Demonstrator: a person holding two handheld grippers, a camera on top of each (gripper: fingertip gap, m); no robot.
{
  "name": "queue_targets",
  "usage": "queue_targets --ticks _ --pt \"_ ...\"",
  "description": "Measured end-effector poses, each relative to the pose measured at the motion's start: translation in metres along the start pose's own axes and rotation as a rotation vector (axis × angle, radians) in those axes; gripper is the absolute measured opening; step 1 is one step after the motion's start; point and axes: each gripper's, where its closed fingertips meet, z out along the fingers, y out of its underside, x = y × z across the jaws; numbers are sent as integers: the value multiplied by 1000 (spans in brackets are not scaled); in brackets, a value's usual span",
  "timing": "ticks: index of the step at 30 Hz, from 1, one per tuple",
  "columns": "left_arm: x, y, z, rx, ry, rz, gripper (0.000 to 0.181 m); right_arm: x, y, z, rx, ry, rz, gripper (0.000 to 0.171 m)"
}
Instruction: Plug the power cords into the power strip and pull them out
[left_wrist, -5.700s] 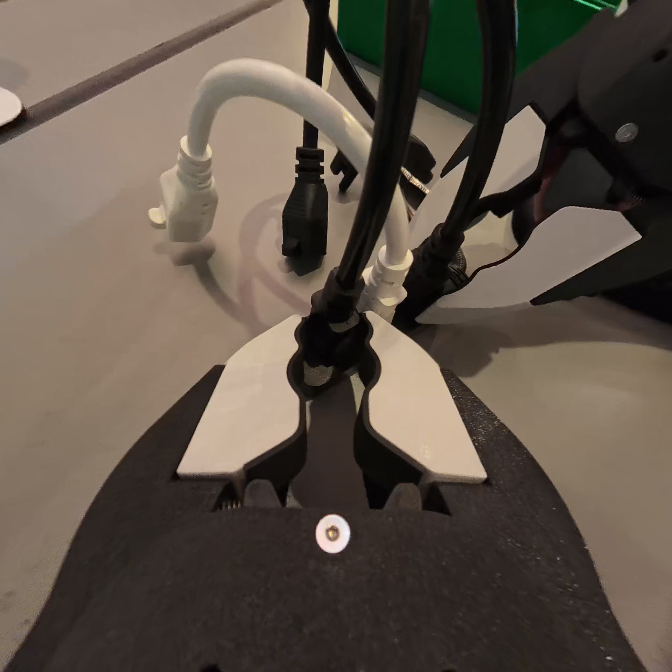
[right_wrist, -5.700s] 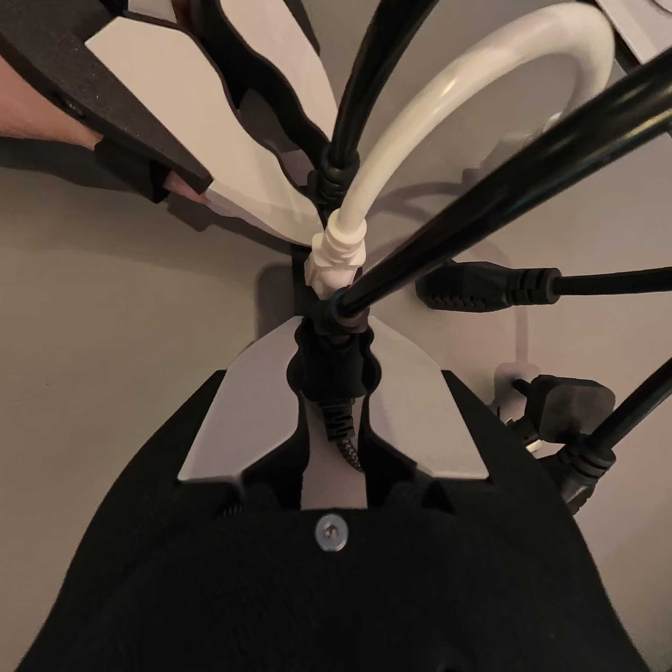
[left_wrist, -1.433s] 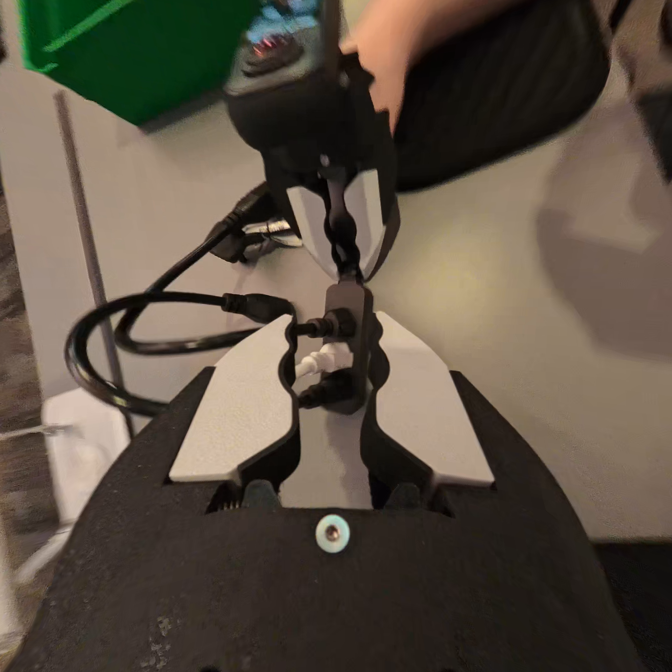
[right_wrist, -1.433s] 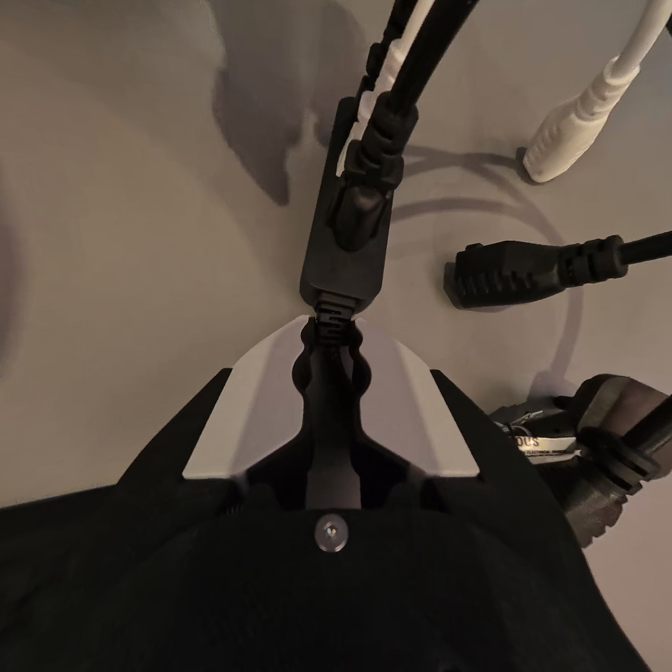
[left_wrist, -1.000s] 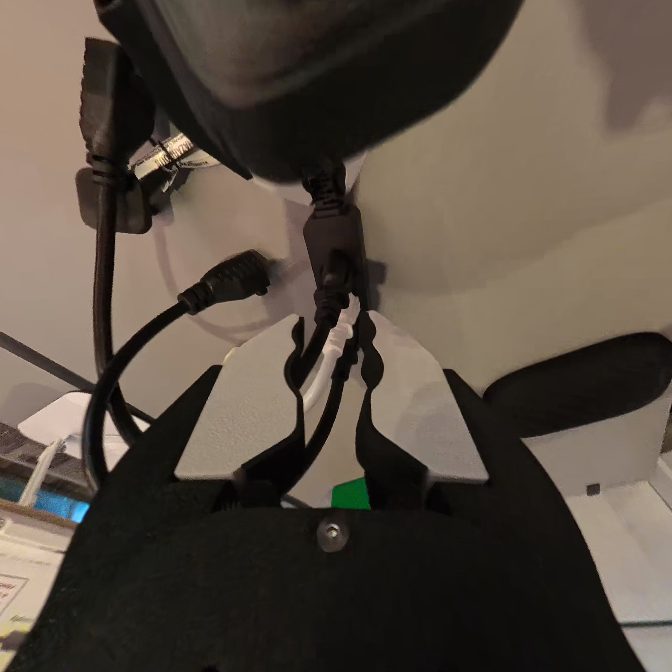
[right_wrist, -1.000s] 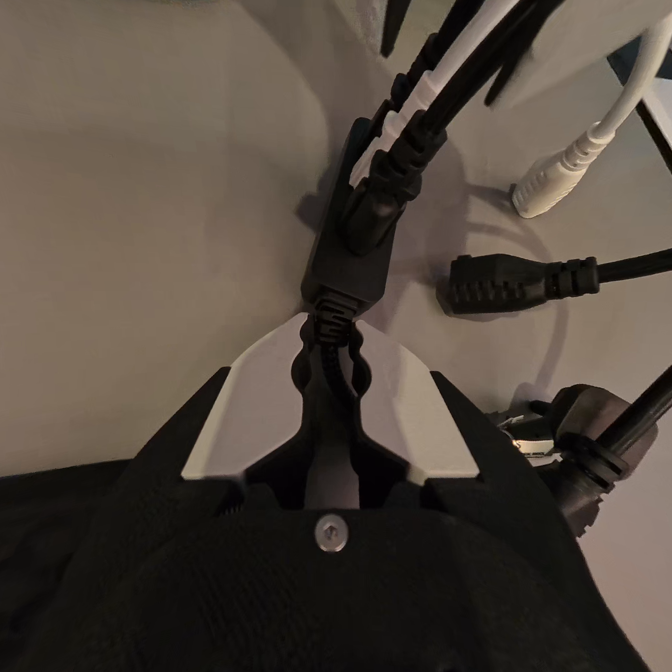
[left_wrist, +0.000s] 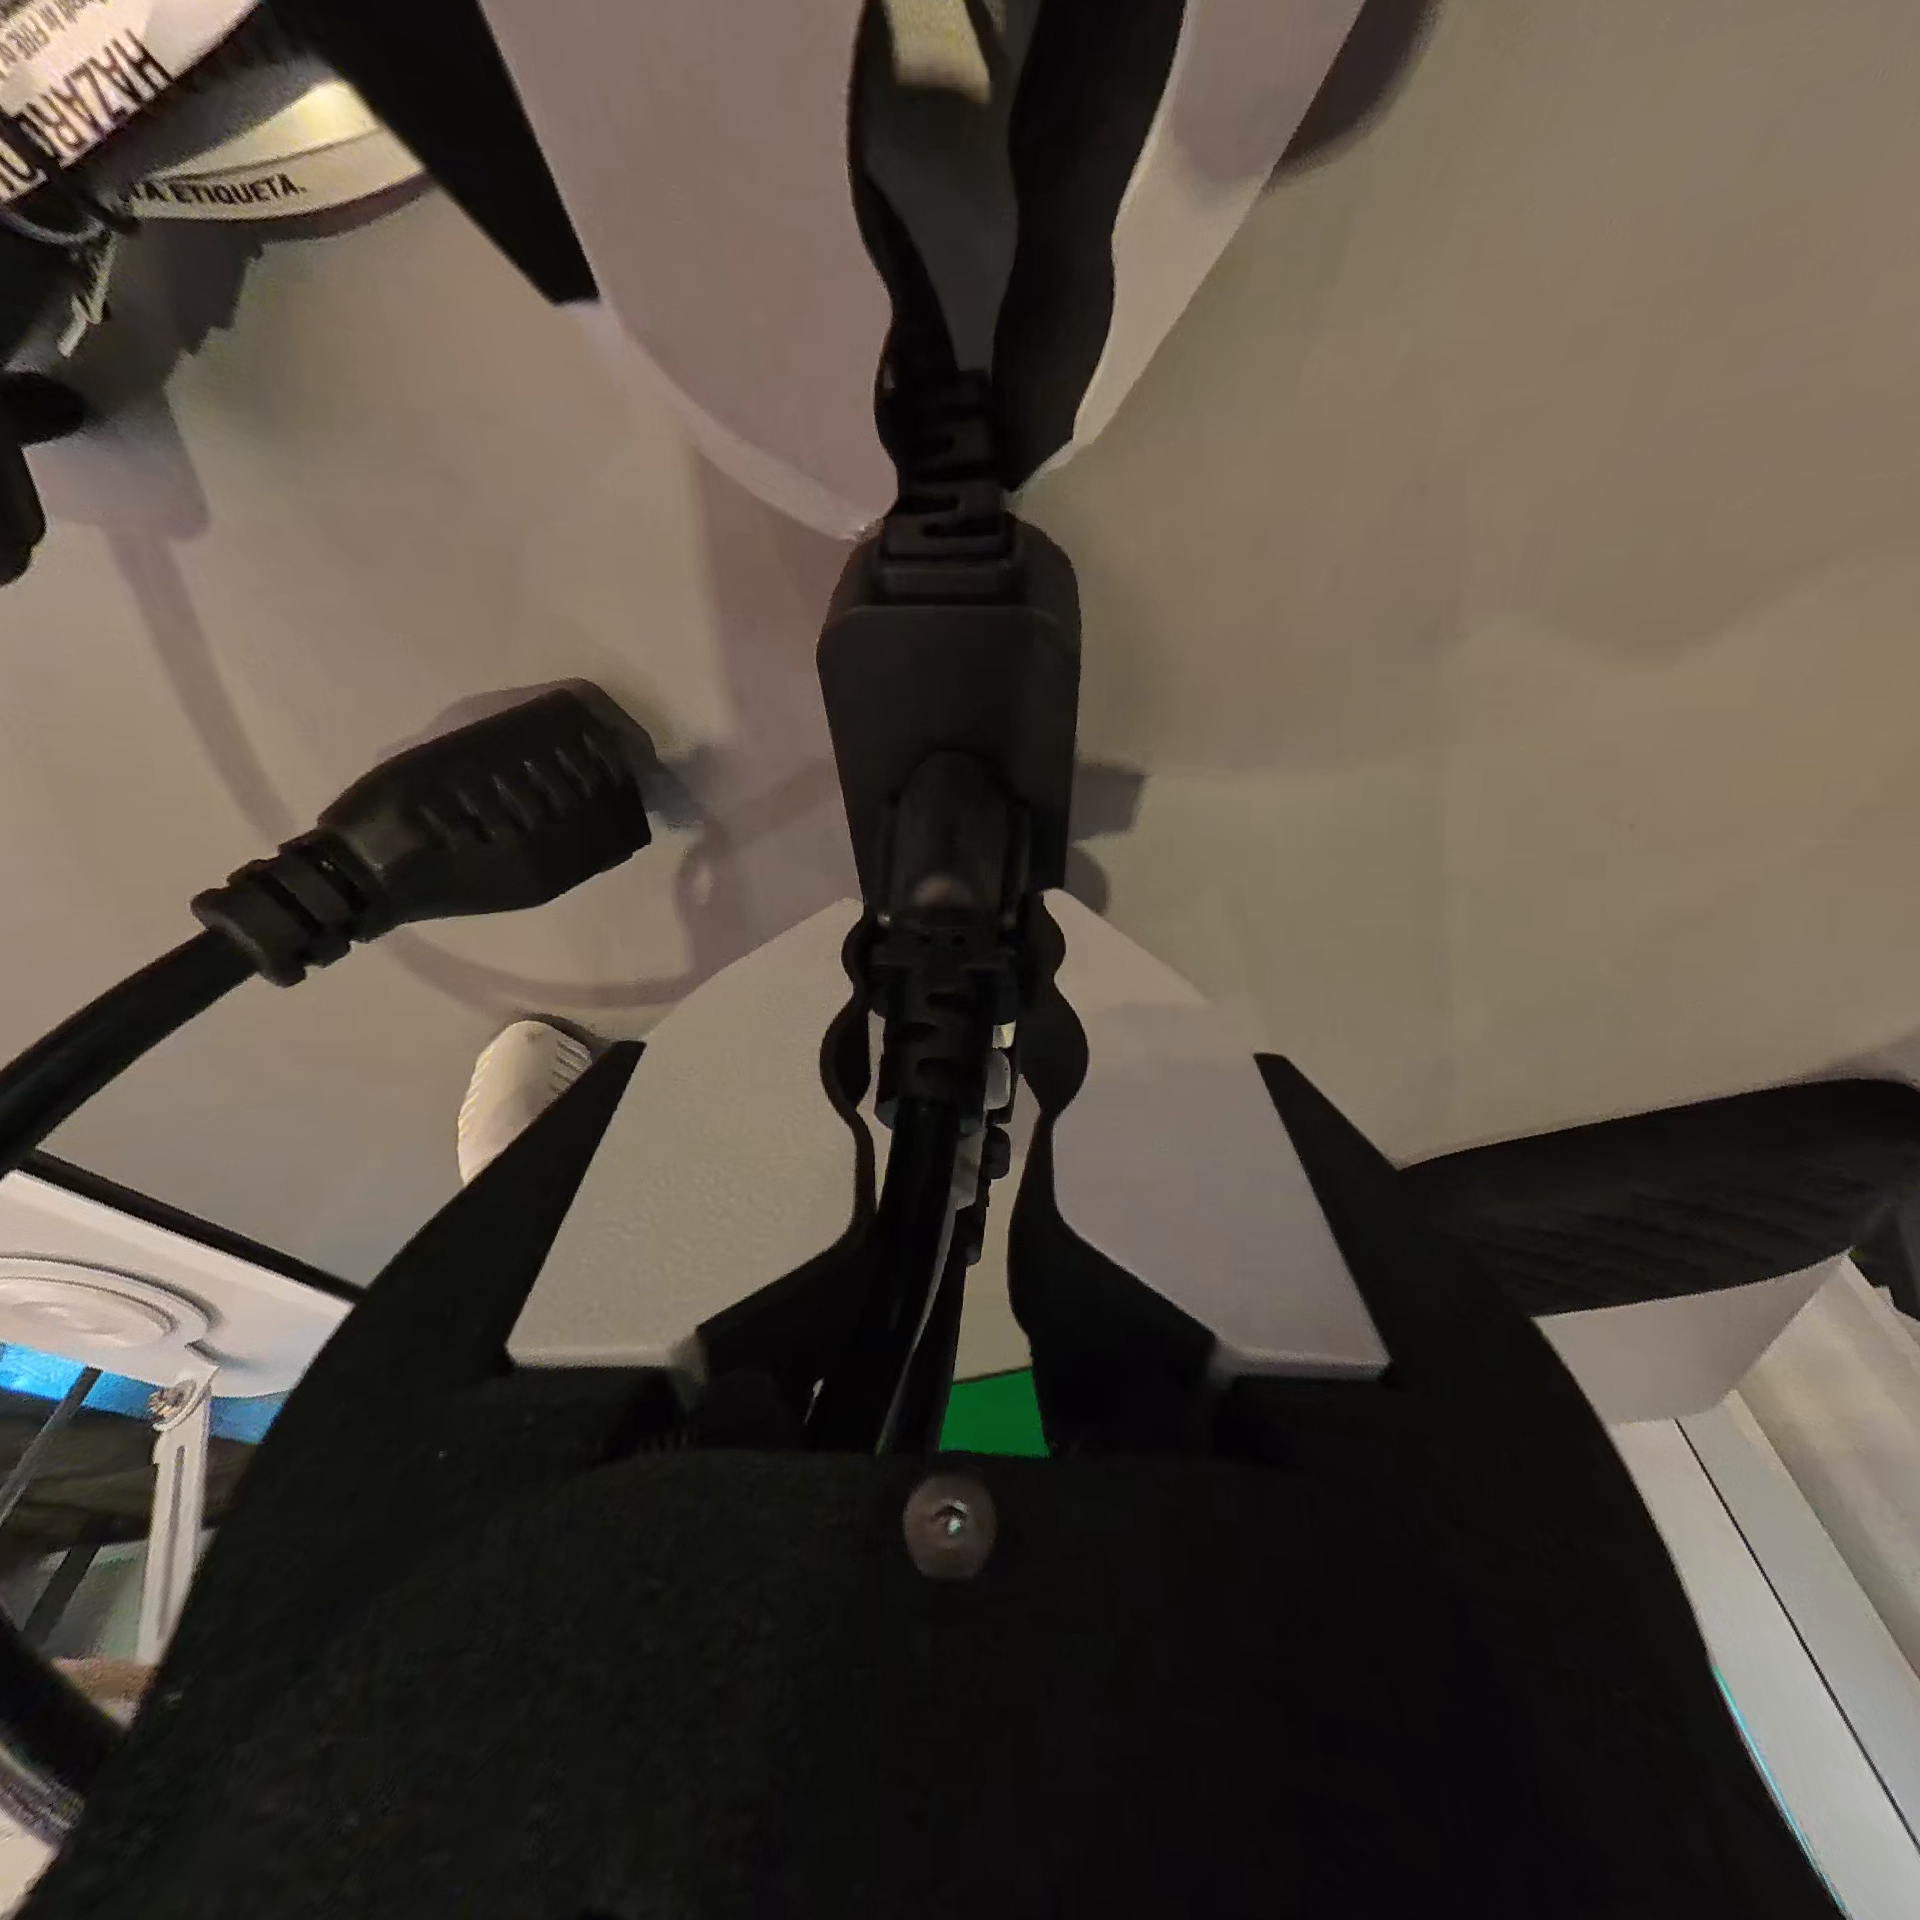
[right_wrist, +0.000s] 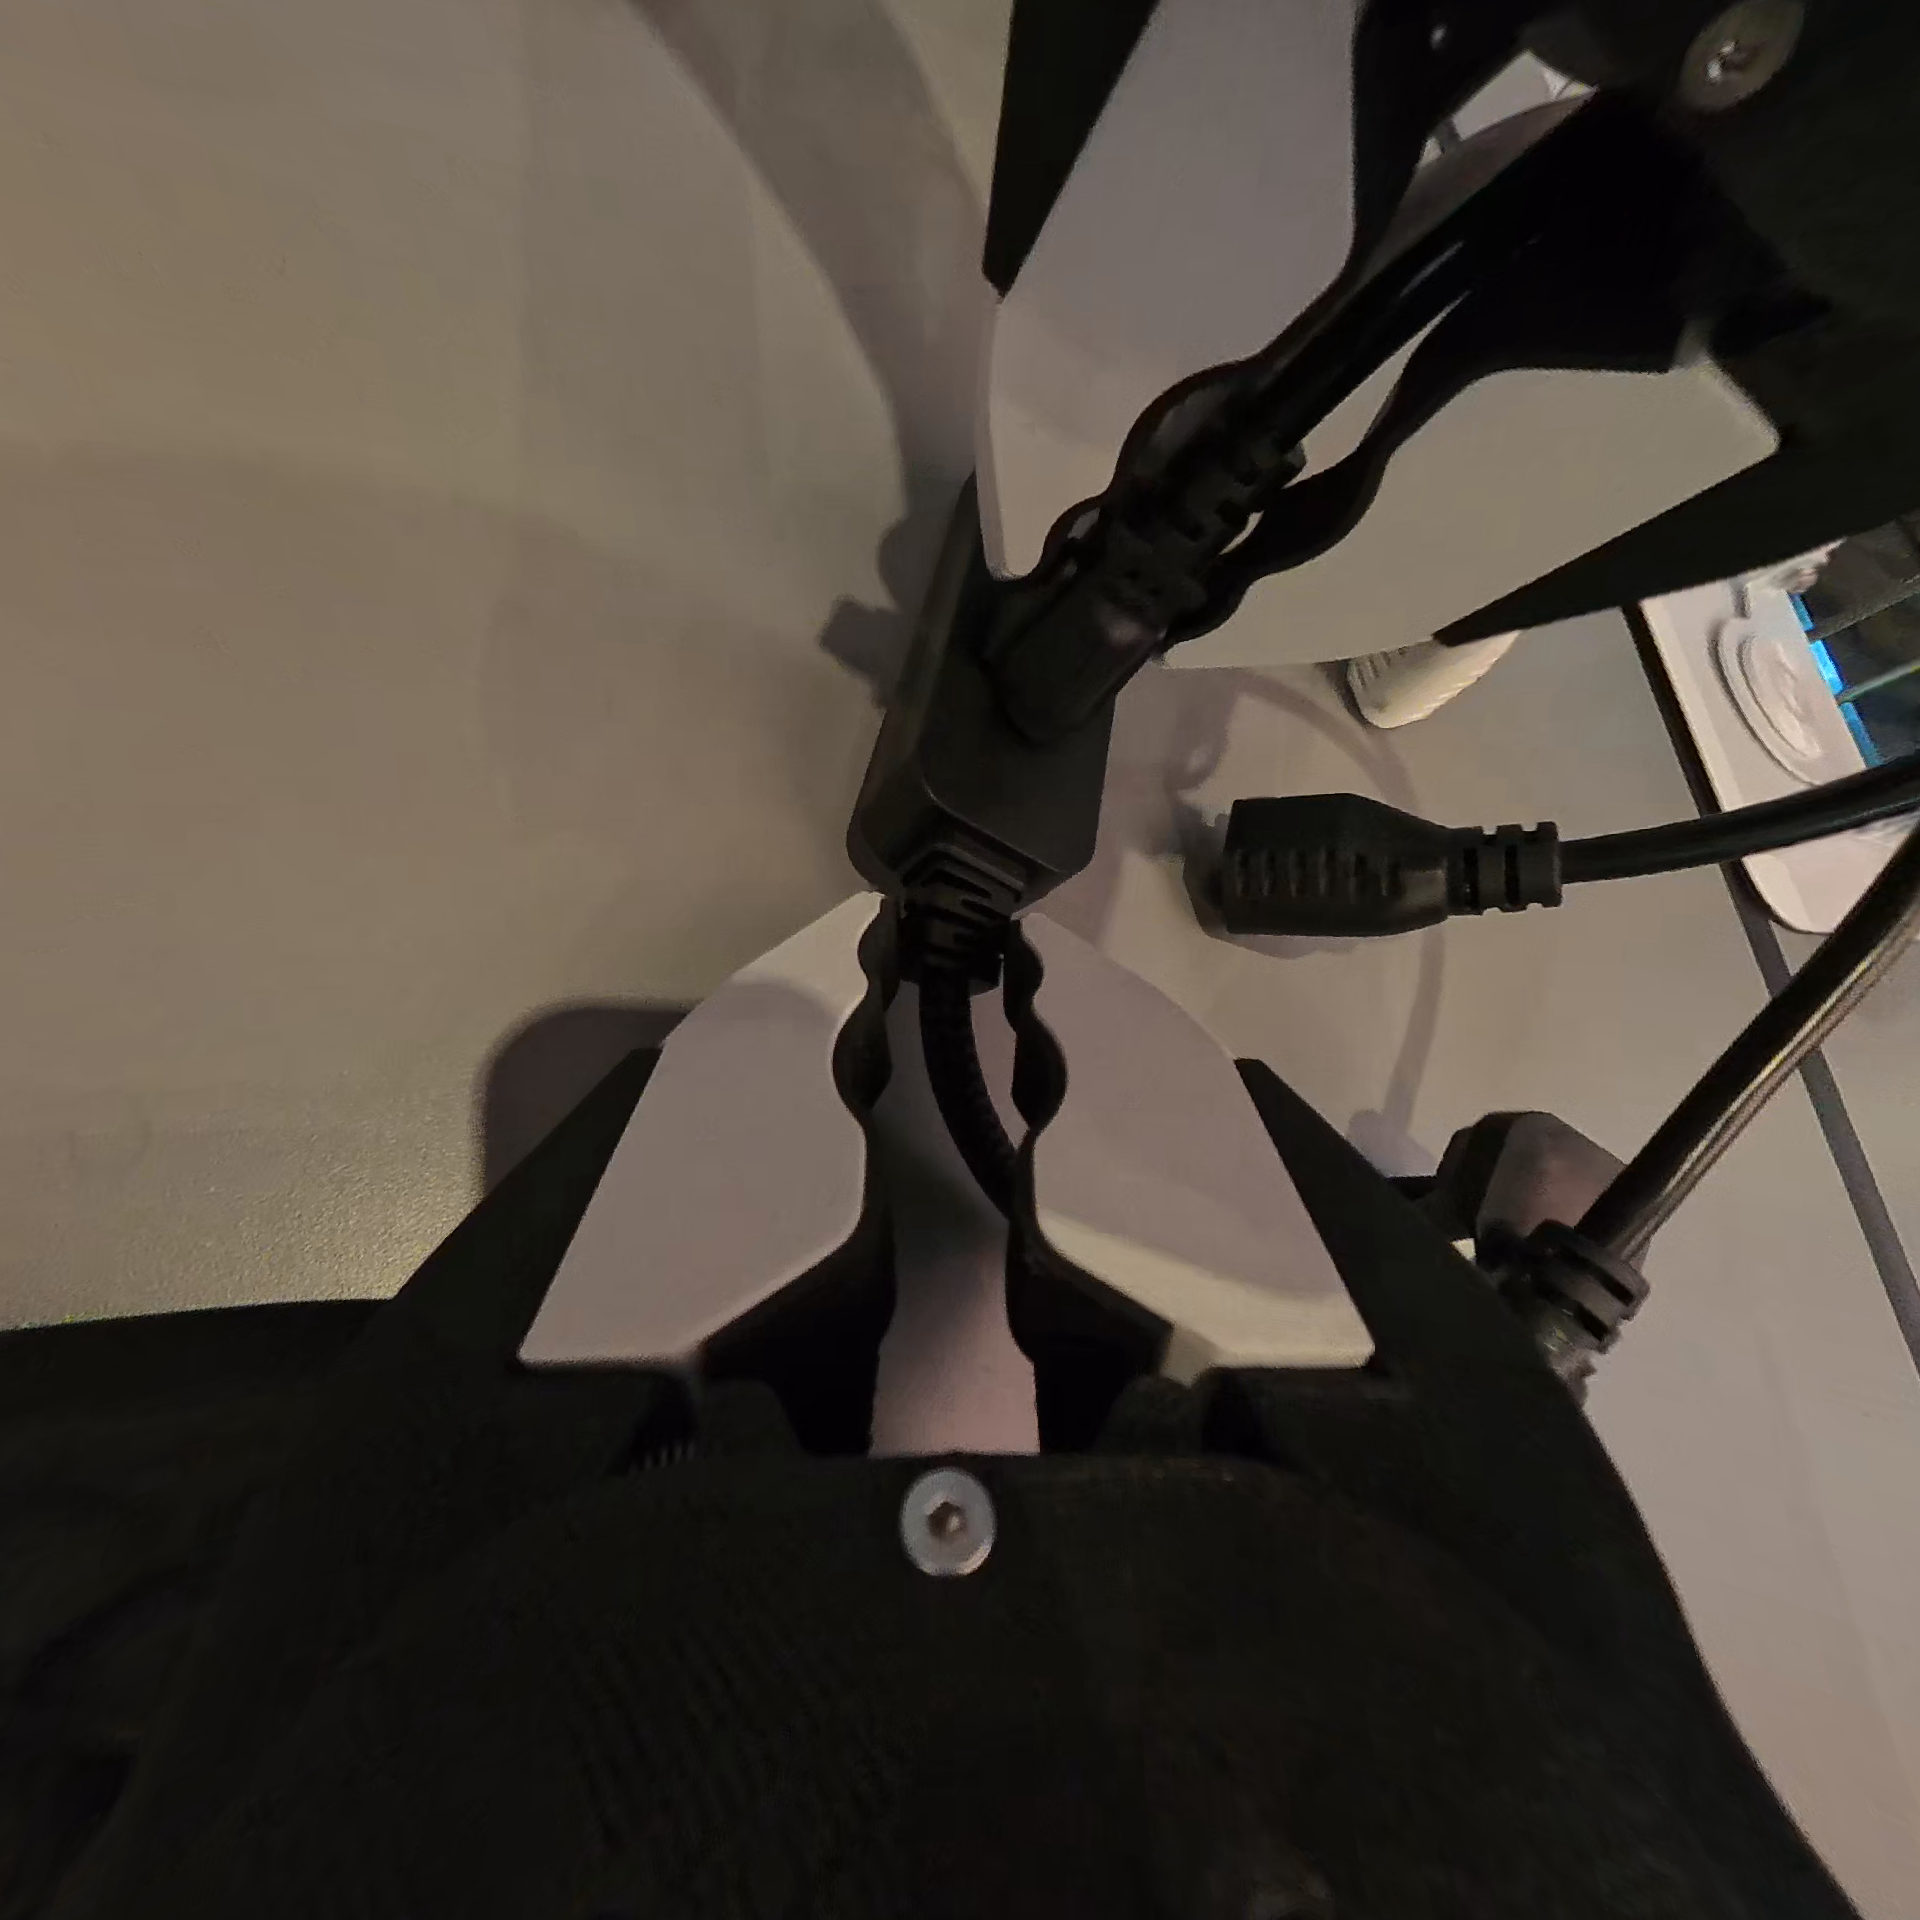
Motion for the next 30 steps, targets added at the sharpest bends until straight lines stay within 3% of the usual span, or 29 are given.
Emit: queue_targets --ticks 5,12,16,19,22,26,30 --pt "3 -15 -3 107 23 -79 30 0 0 0 -4 10 -21 20" --pt "0 -15 -3 118 16 -46 26 2 -1 0 4 35 -33 21" --pt "0 -16 -1 114 5 -26 26 8 -8 -4 -7 156 -115 29" --pt "0 -17 0 110 -13 -10 26 9 -35 -11 60 225 29 30" --pt "0 -17 0 114 -9 -18 26 10 -35 -12 38 273 76 24" --pt "0 -17 0 117 -2 -23 26 12 -36 -9 37 305 43 0" --pt "0 -17 1 114 -5 -25 26 15 -28 -3 -24 323 30 1"
